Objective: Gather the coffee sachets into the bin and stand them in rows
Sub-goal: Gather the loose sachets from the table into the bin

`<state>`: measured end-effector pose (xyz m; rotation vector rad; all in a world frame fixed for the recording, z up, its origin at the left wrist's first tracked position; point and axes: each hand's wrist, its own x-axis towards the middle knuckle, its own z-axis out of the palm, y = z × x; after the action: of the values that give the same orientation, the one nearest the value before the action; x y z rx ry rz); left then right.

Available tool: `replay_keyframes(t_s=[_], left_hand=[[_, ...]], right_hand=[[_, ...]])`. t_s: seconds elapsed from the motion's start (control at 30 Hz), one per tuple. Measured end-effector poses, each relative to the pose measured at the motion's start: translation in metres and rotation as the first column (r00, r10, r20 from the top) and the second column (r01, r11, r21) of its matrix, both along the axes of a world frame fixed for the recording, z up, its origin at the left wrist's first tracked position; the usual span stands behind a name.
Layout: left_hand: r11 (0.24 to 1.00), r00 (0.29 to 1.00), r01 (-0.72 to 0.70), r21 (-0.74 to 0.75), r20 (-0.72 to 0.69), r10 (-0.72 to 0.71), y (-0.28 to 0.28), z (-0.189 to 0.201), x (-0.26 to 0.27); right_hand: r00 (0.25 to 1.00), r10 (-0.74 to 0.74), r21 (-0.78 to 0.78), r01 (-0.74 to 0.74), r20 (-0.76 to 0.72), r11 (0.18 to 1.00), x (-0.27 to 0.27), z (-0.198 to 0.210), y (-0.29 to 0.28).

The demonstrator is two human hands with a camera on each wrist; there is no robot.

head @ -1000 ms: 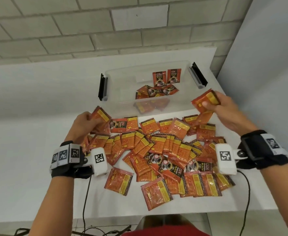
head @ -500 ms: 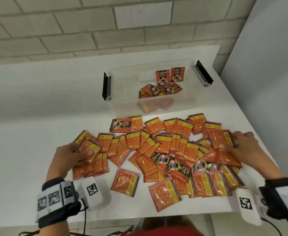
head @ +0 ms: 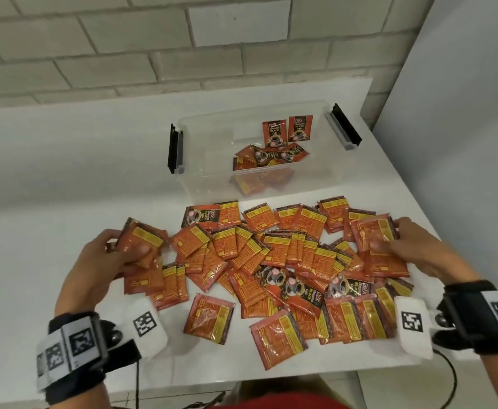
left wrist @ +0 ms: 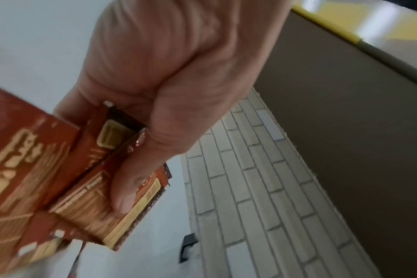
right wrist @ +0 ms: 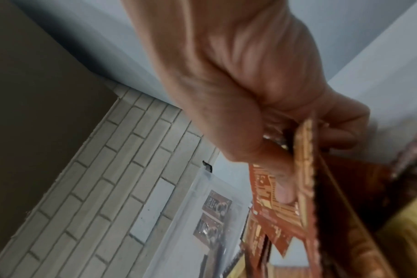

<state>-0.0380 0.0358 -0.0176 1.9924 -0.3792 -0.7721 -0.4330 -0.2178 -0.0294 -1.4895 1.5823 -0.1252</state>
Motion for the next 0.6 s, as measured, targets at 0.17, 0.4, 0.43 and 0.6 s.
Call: replay_keyframes(t_s=[0.17, 0.4, 0.43, 0.6], left_hand=[[0.98, 0.992, -0.076, -0.186, -0.117, 0.054, -0.002, 0.019, 0.02], [0.992, 0.992, 0.078, 0.099, -0.111, -0.067, -0.031, -0.014, 0.016], [0.99, 0.997, 0.062, 0.13, -0.062, -0.055, -0.035, -0.017, 0.014], [0.959, 0.971, -0.034, 0.282, 0.236, -0.035, -0.05, -0.022, 0.004]], right_hand=[[0.98, -0.017, -0.038, 0.025, 0.199, 0.999, -0.007, 0.025, -0.014], [0.963, 0.211, -0.071, -0.201, 0.166, 0.977, 0.013, 0.017, -0.035], [0.963, 0.26, -0.103, -0.252, 0.075, 0.962, 0.017, 0.008, -0.038], [0.921, 0.312, -0.139, -0.349, -0.233, 0.927, 0.02, -0.025, -0.052]])
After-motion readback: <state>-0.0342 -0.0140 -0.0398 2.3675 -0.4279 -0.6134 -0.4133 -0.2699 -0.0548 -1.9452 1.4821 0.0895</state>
